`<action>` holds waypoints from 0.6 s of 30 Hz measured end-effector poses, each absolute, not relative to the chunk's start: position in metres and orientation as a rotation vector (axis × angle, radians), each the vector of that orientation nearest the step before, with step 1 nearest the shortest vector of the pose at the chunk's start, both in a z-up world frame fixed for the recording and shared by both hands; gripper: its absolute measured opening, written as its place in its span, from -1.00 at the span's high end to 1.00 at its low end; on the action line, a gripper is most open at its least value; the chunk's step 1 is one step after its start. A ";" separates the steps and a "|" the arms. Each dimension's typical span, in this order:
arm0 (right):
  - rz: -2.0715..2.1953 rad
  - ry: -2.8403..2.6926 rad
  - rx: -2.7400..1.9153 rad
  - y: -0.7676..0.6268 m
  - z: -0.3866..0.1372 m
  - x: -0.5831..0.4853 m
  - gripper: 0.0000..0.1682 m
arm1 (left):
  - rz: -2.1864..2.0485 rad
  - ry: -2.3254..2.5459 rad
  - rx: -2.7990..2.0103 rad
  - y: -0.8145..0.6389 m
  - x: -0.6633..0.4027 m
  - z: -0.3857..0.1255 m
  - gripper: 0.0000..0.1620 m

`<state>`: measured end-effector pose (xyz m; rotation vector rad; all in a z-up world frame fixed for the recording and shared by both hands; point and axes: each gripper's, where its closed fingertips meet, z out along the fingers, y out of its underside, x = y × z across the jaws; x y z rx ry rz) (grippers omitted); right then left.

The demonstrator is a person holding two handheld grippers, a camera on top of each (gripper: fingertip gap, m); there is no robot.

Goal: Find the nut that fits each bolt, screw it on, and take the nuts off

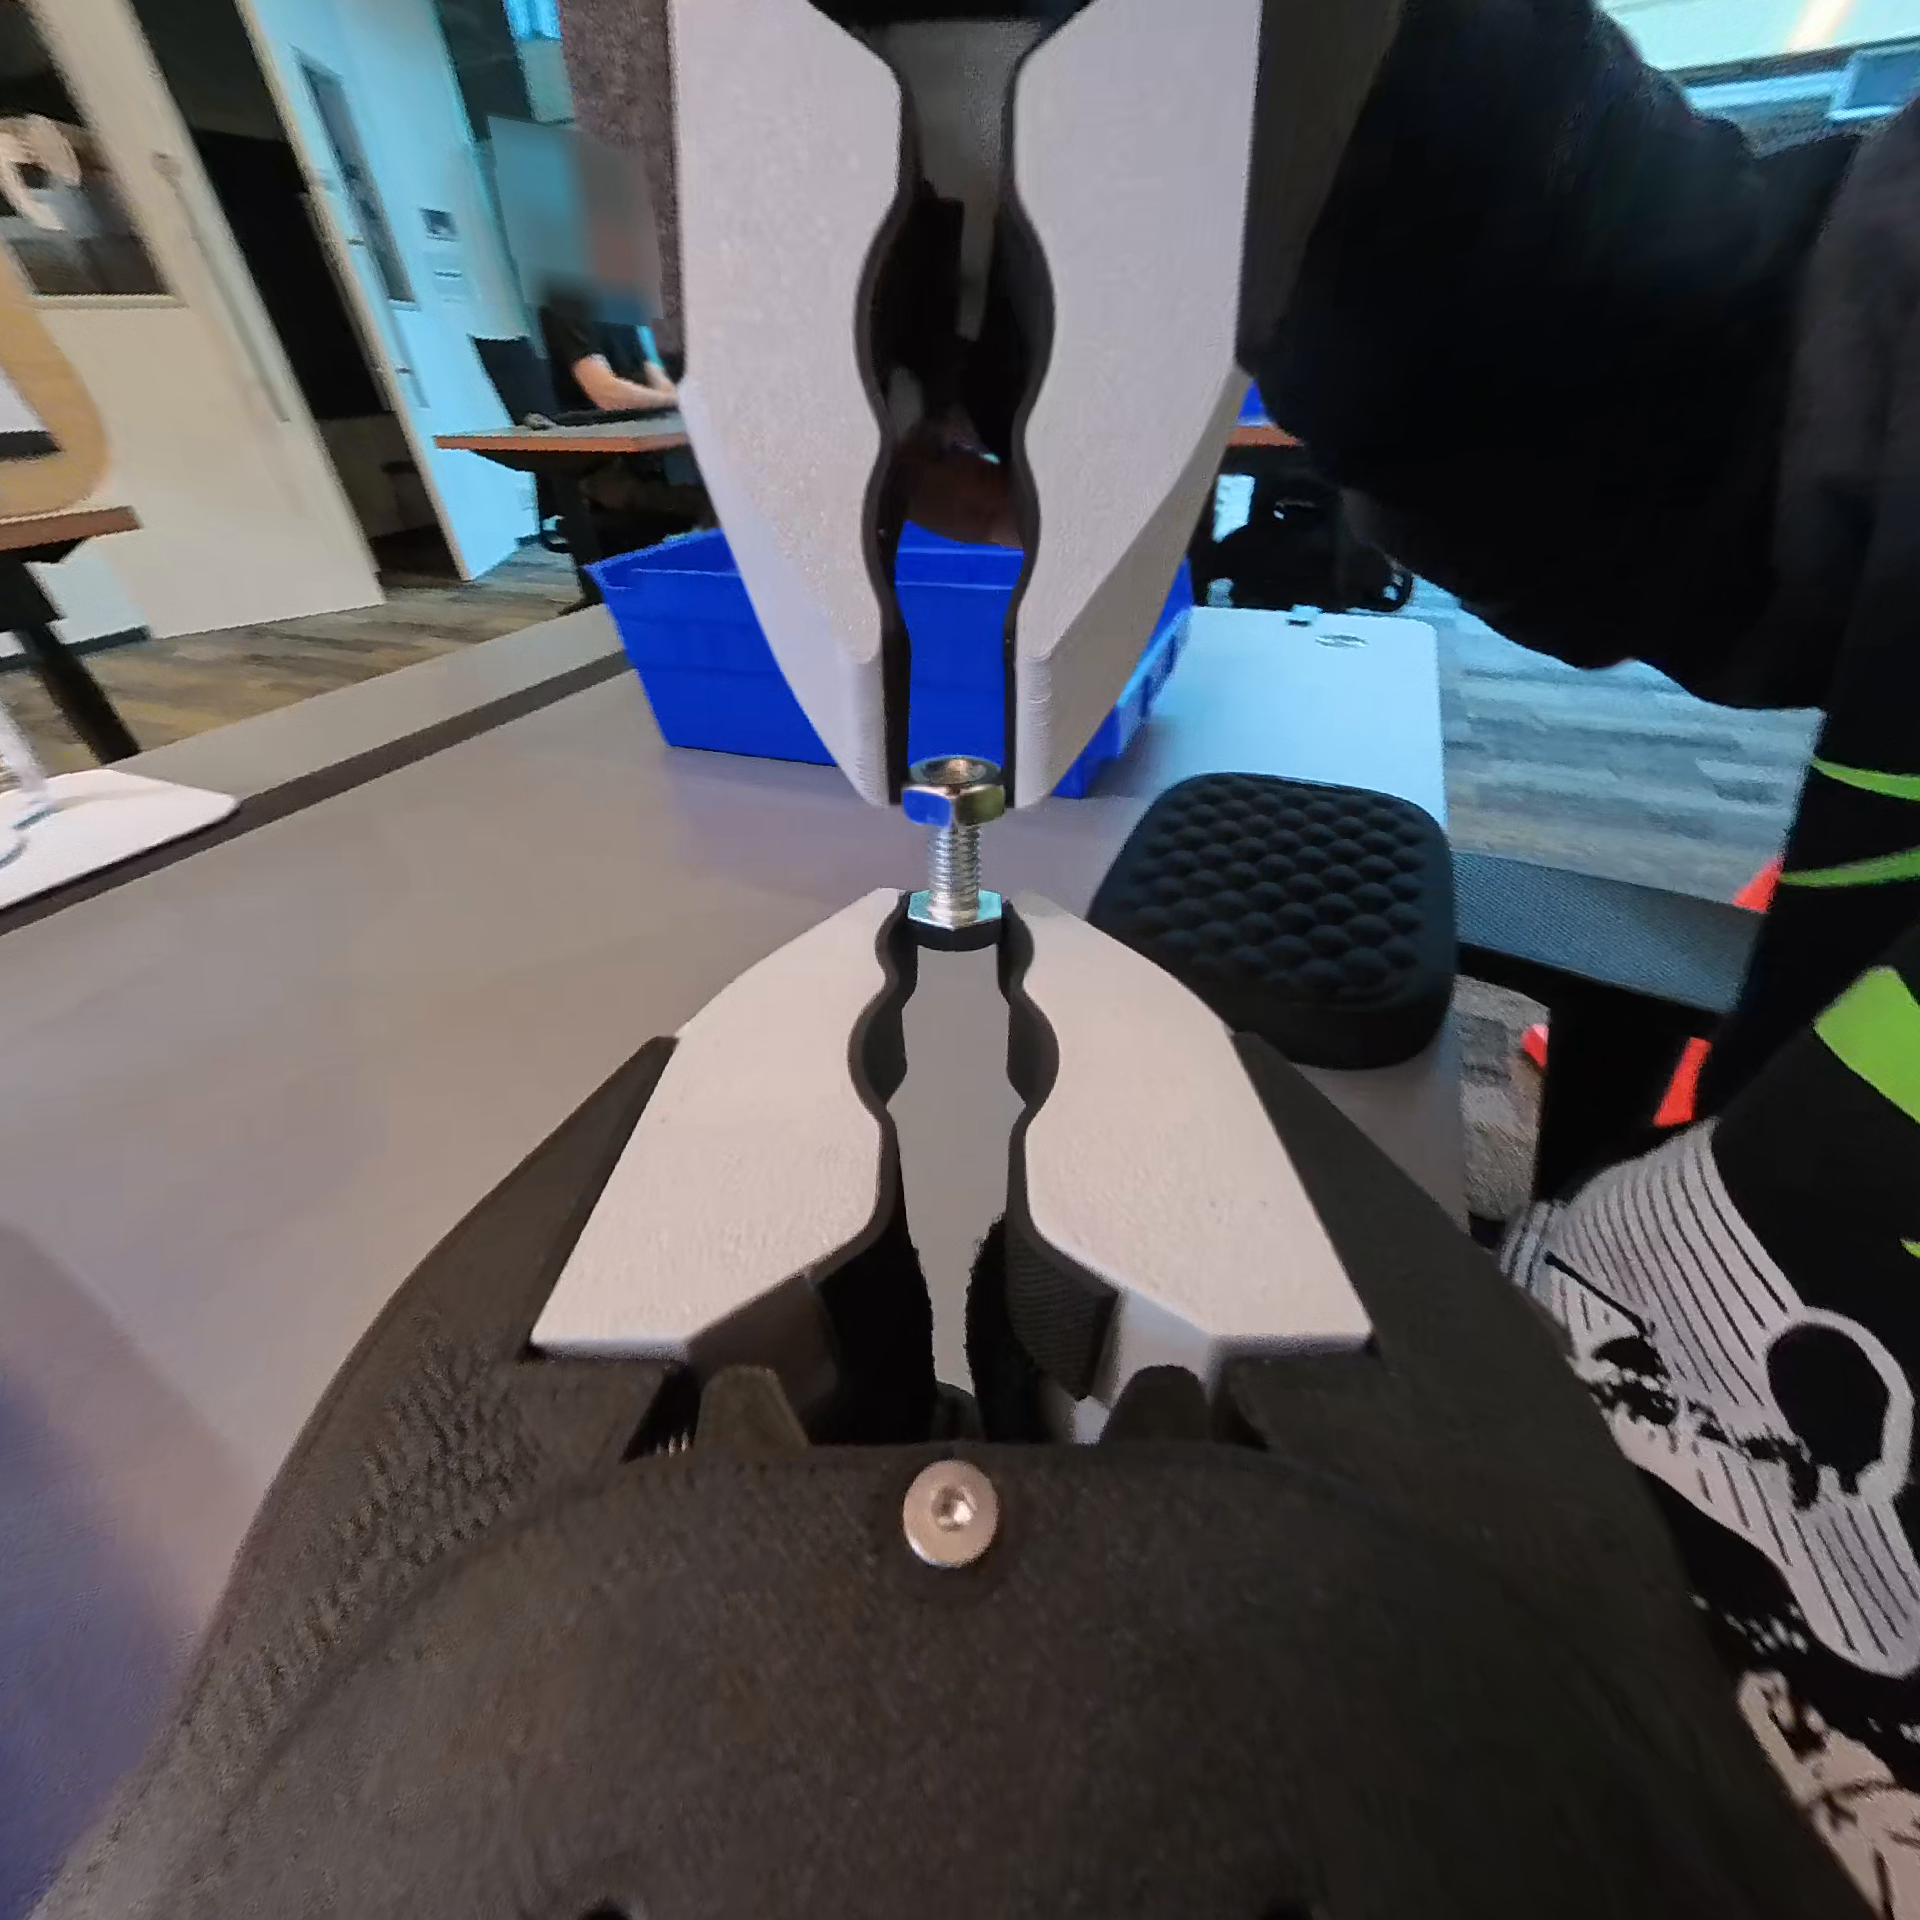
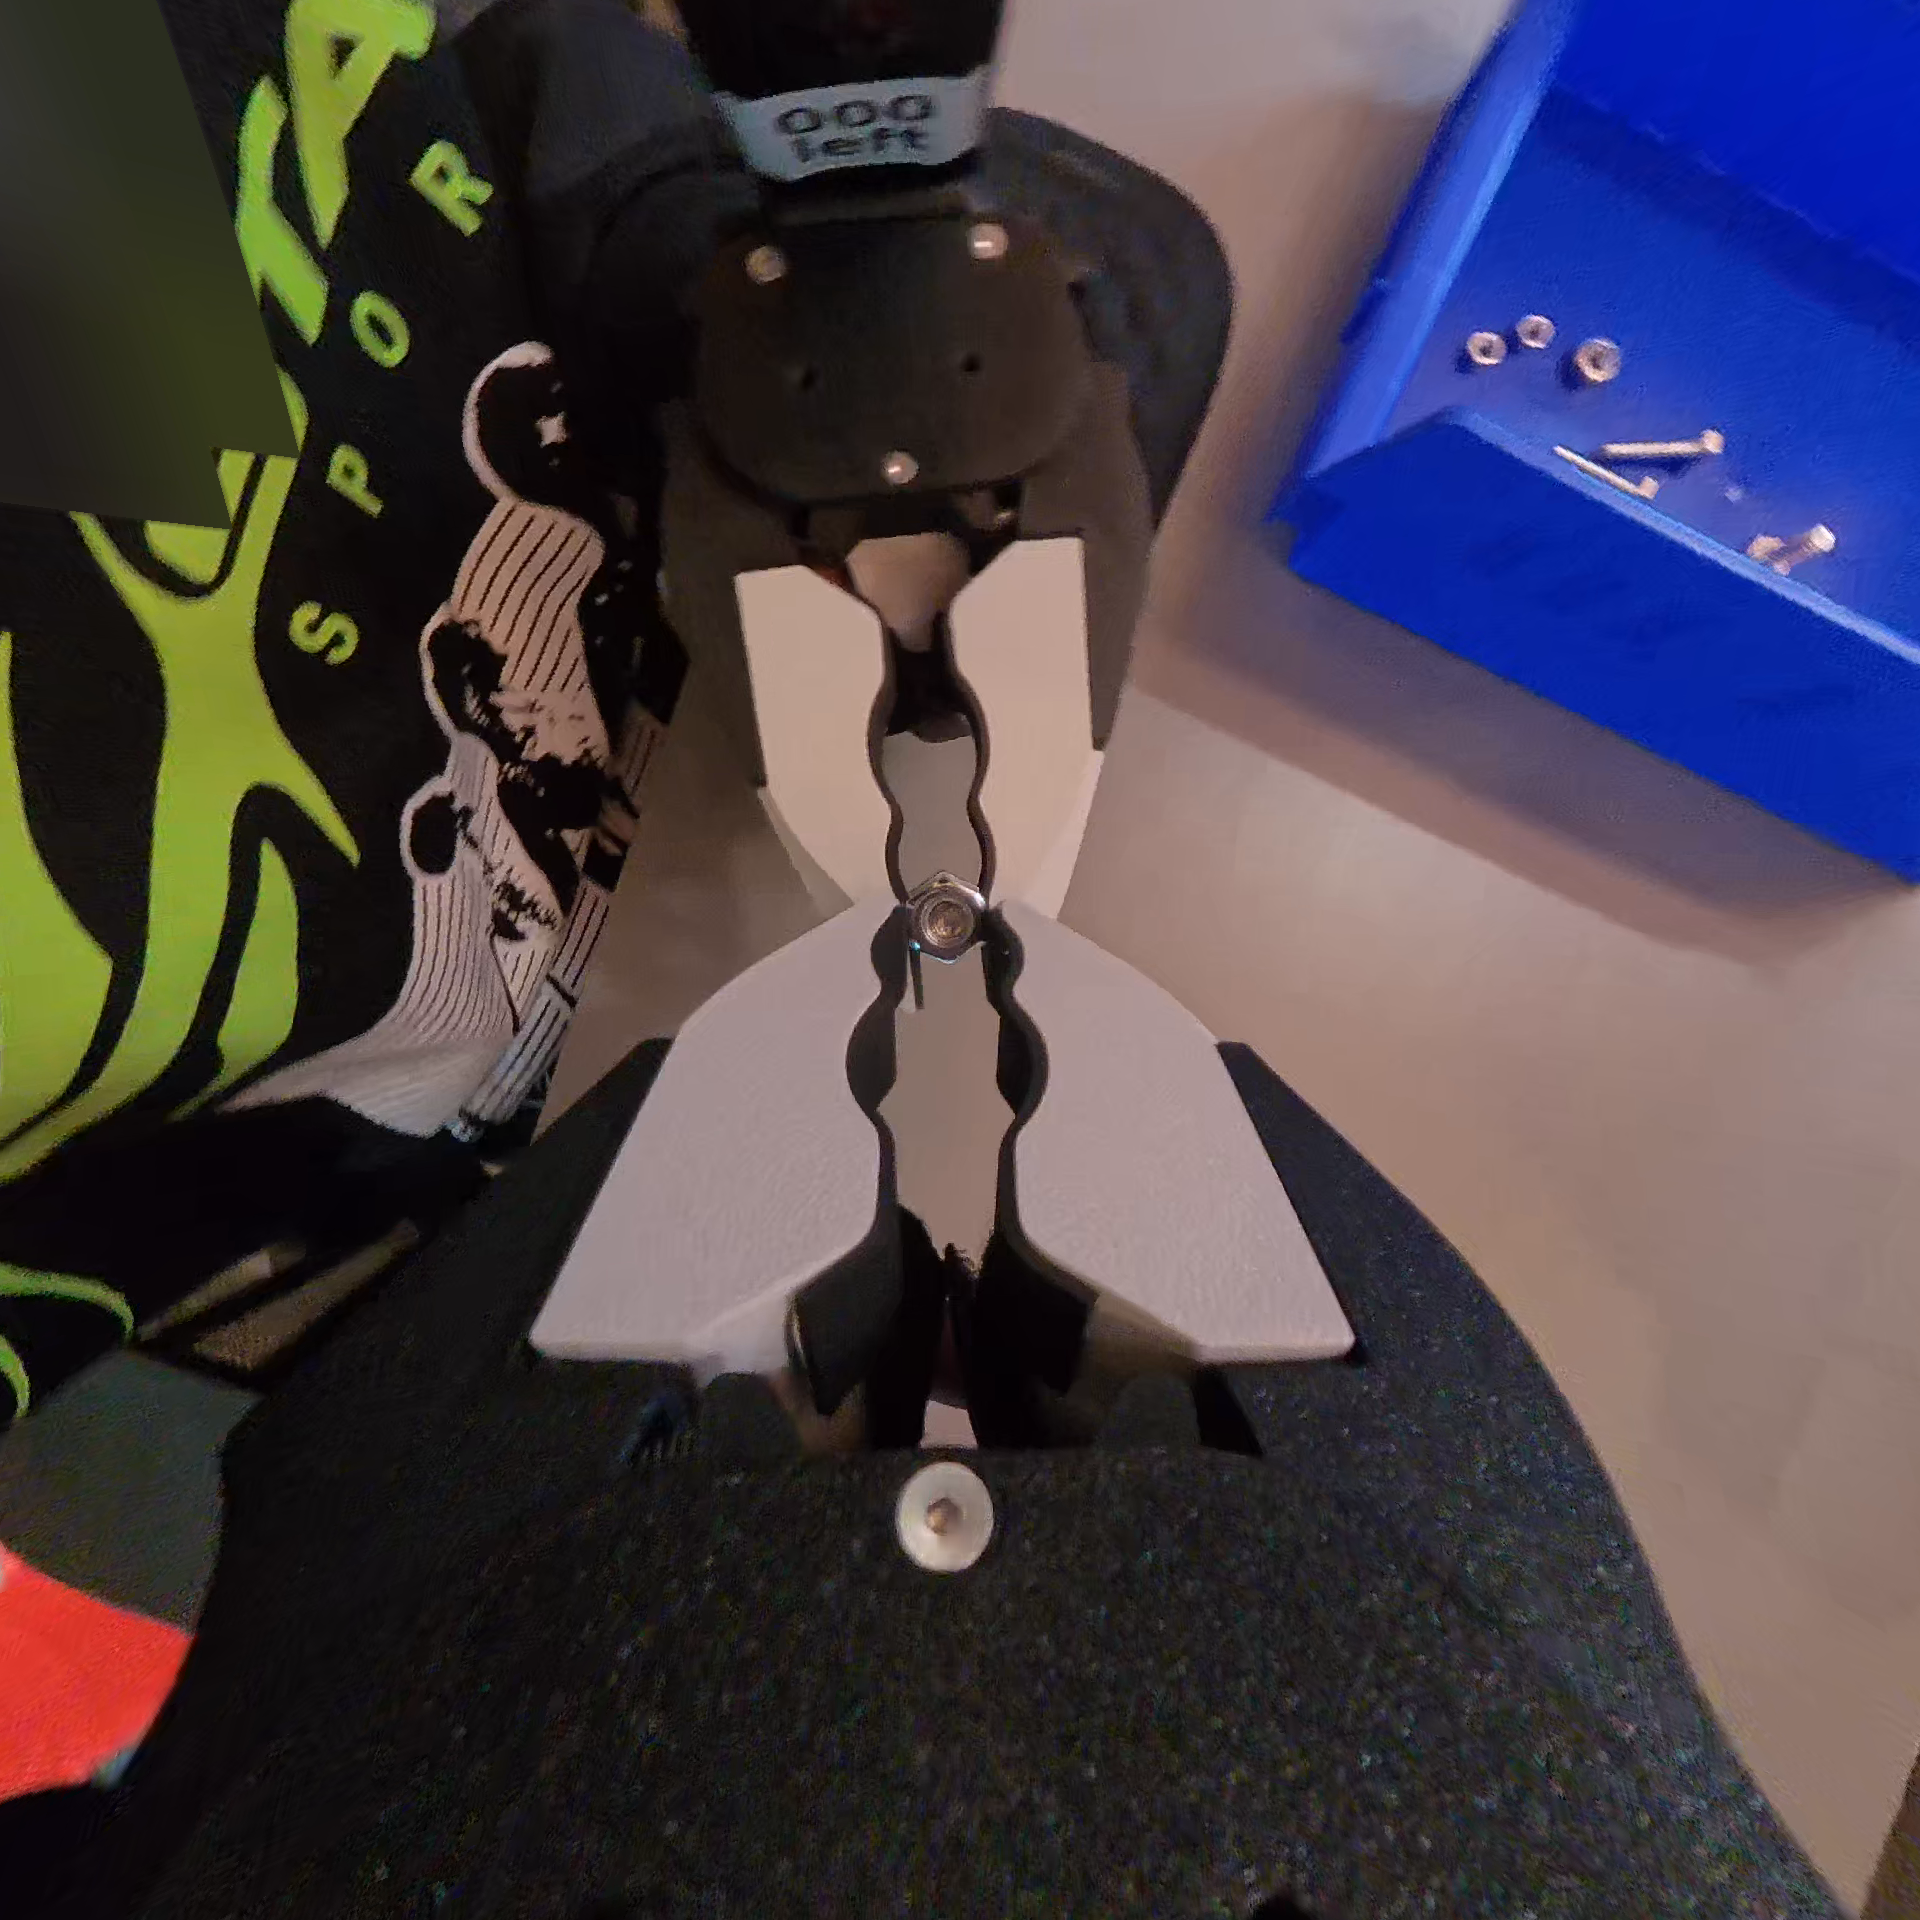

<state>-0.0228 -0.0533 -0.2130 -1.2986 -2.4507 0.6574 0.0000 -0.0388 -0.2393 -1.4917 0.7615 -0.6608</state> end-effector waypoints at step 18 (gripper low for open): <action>0.575 -2.246 -1.534 -0.044 -0.214 -0.030 0.76 | -0.595 0.668 -1.528 -0.028 -0.008 -0.240 0.81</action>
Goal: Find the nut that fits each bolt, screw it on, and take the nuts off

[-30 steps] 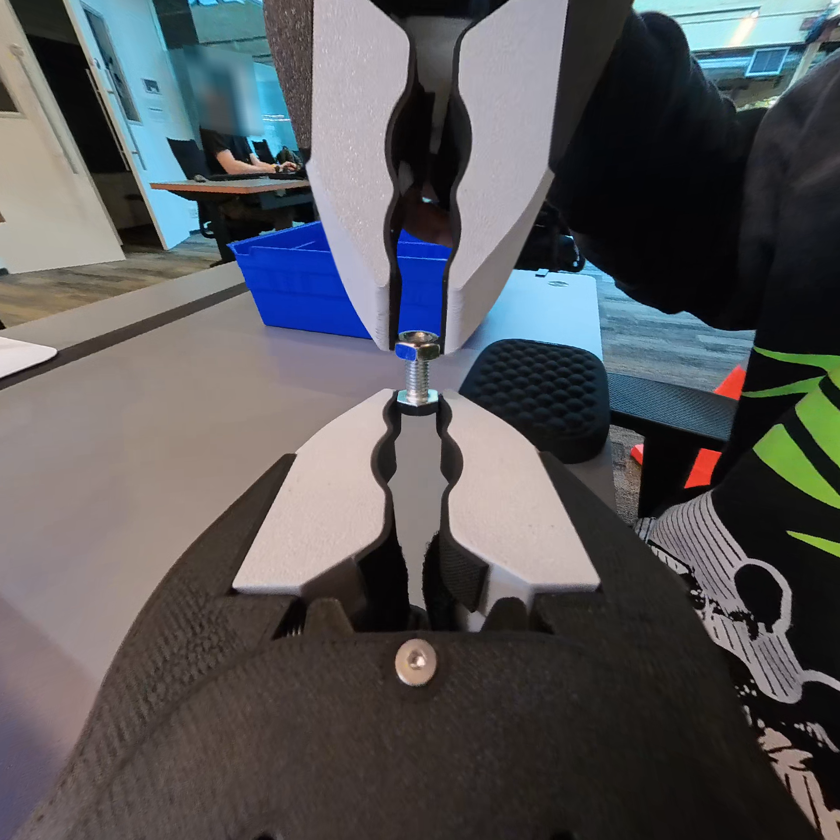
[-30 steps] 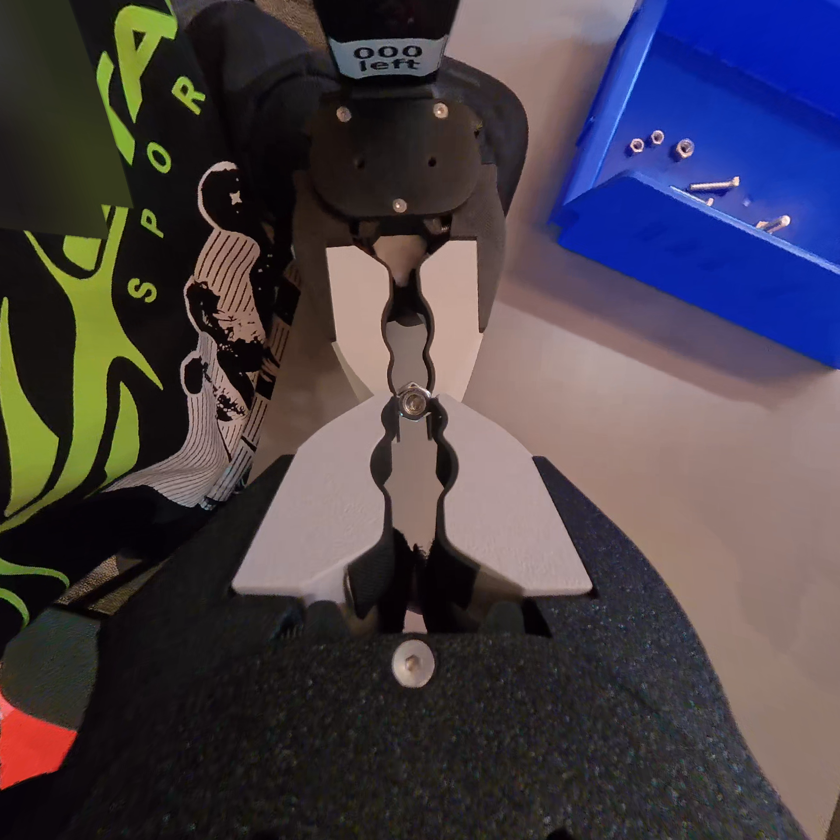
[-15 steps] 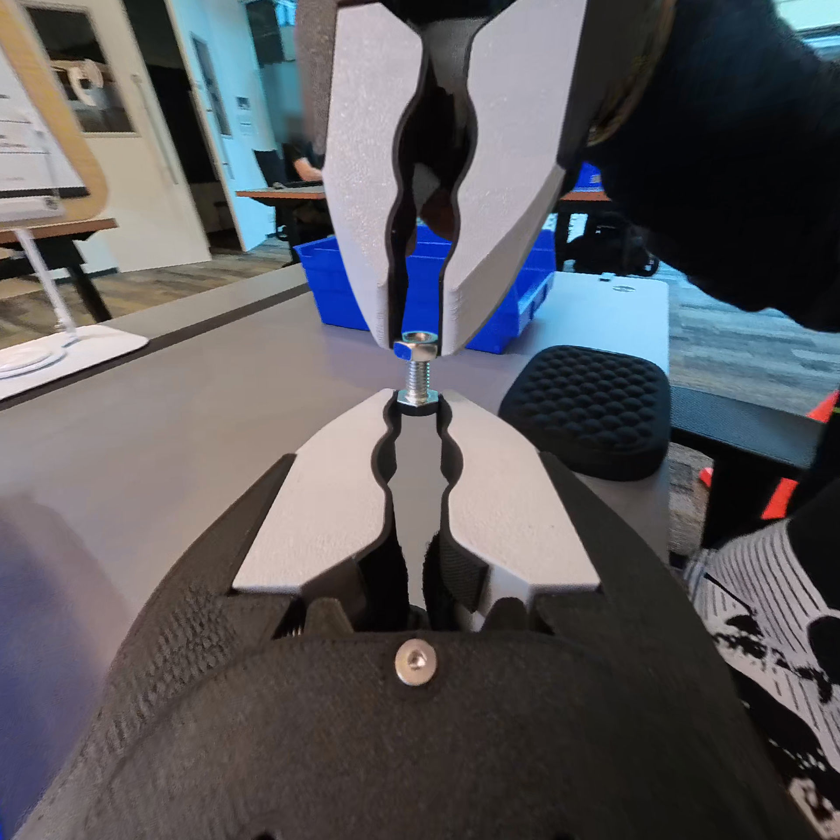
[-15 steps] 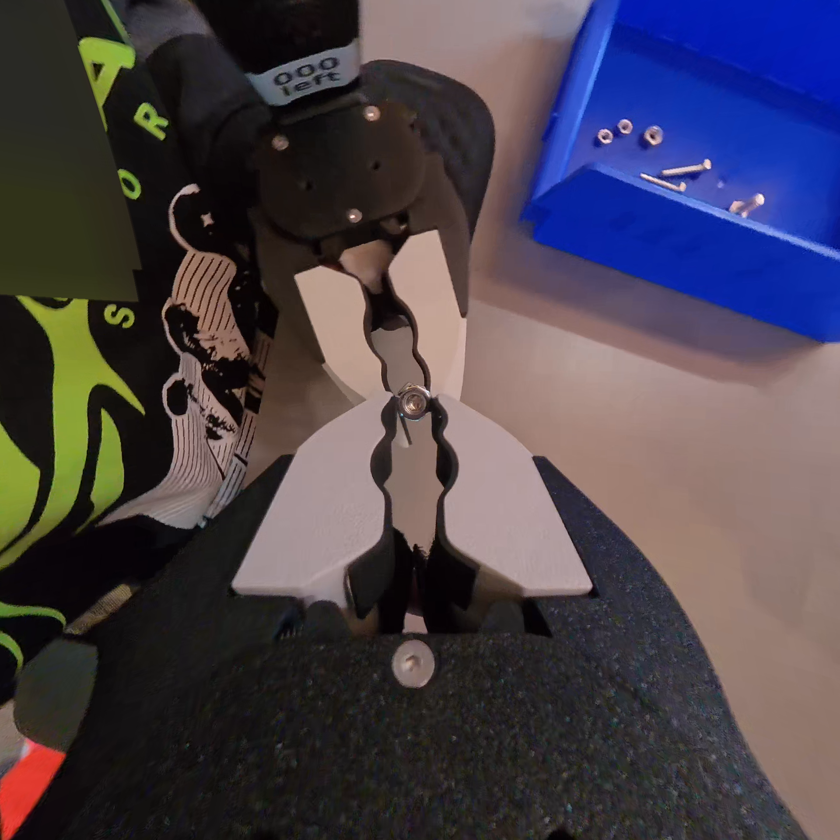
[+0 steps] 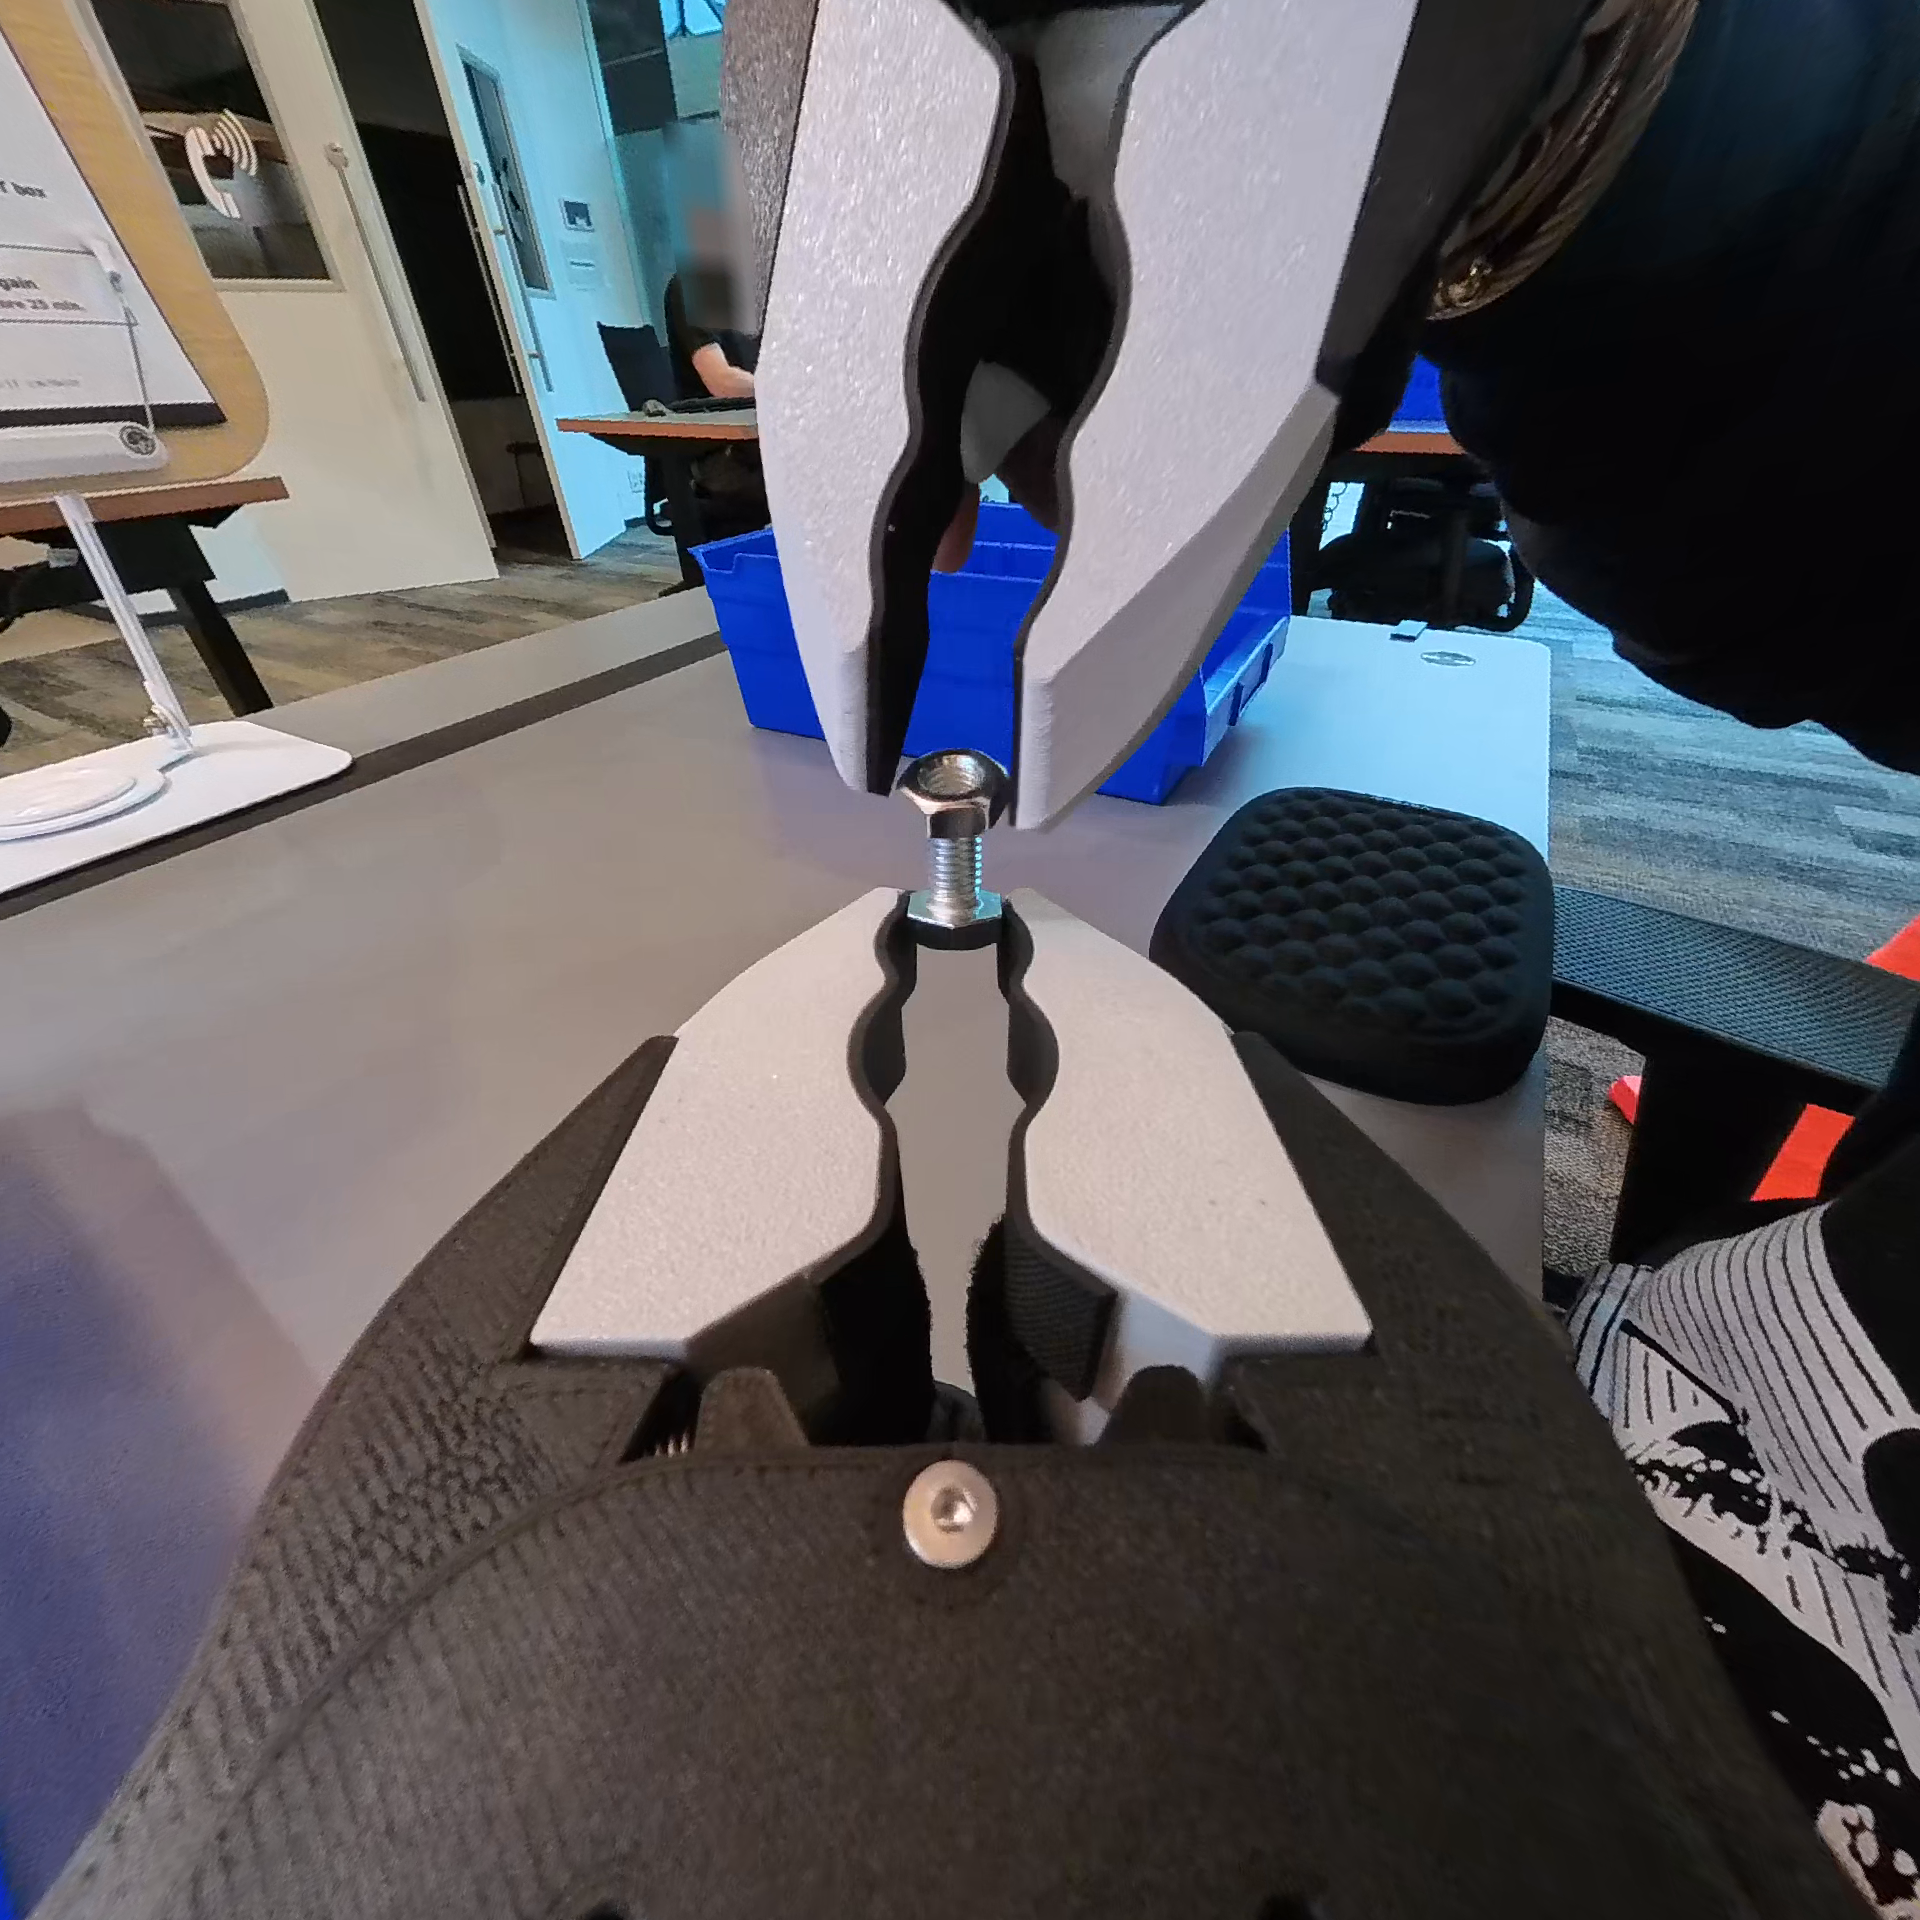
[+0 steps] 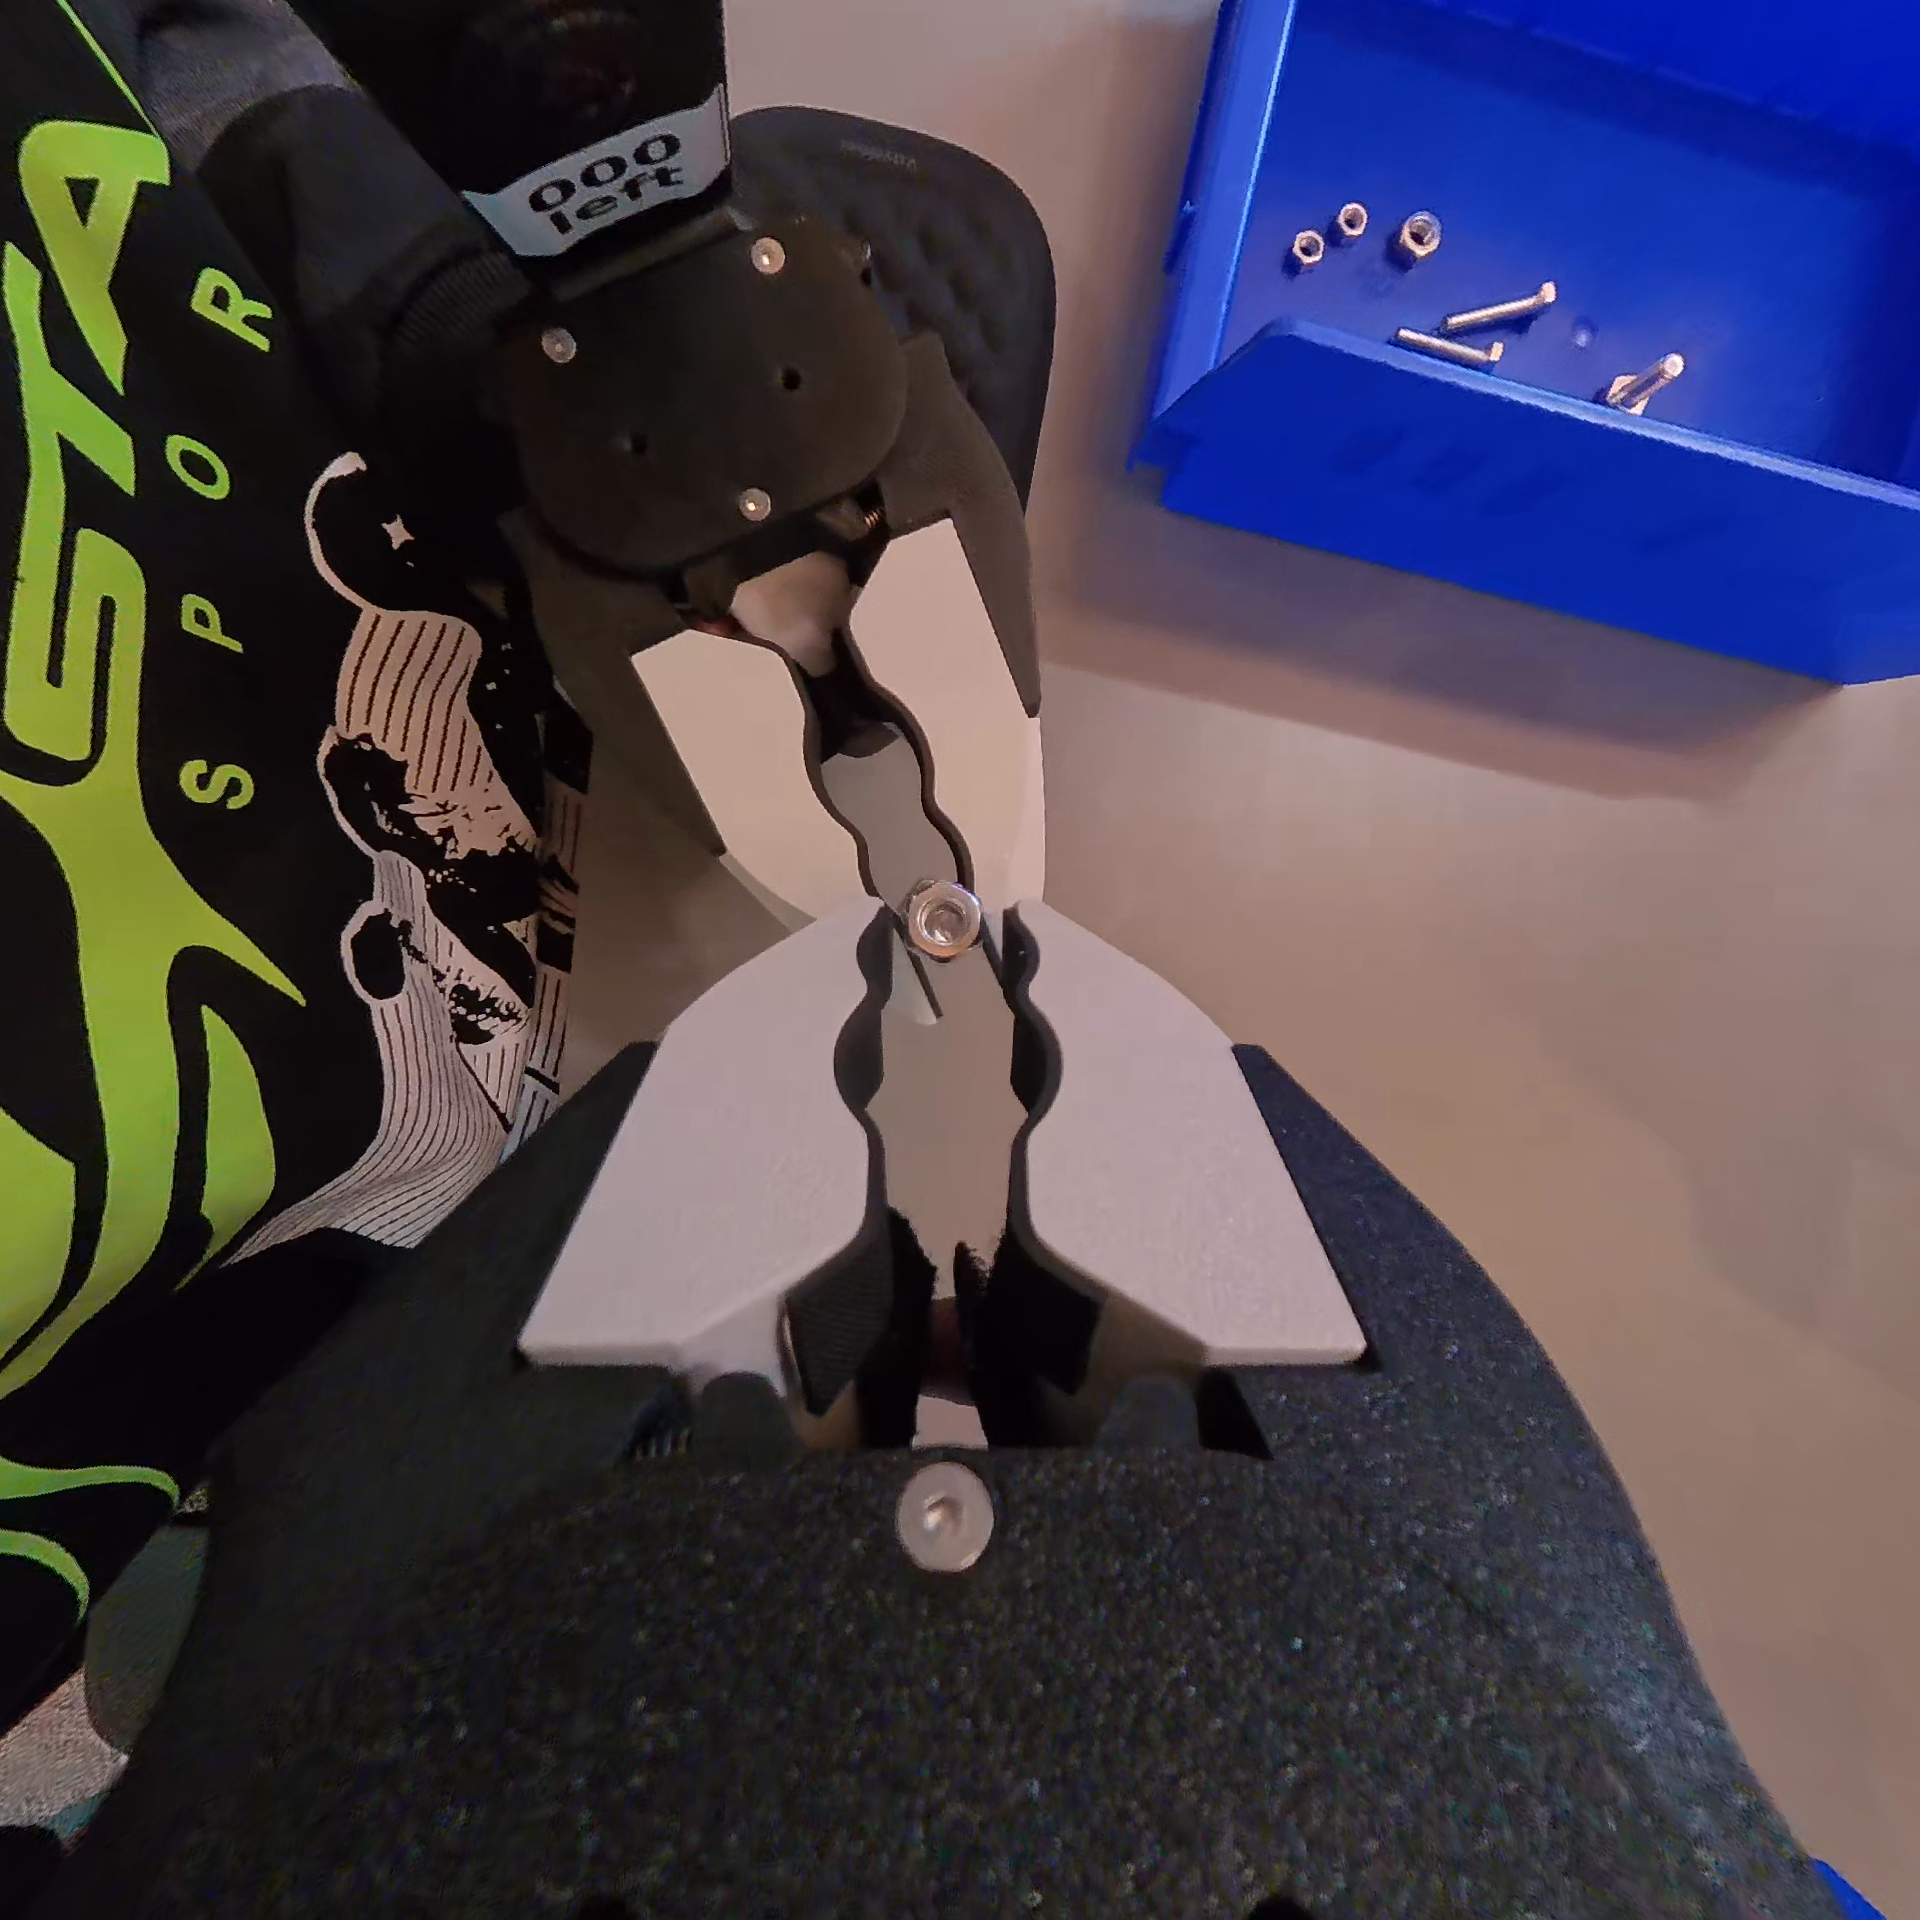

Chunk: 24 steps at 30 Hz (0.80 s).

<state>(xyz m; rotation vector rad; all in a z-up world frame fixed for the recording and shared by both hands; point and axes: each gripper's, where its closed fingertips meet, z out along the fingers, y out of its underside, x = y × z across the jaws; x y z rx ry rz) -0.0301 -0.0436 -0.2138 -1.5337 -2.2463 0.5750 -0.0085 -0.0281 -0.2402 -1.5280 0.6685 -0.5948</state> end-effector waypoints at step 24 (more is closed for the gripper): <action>0.943 -1.903 -1.422 -0.043 -0.203 -0.032 0.92 | -0.624 0.654 -1.515 -0.028 -0.010 -0.238 0.81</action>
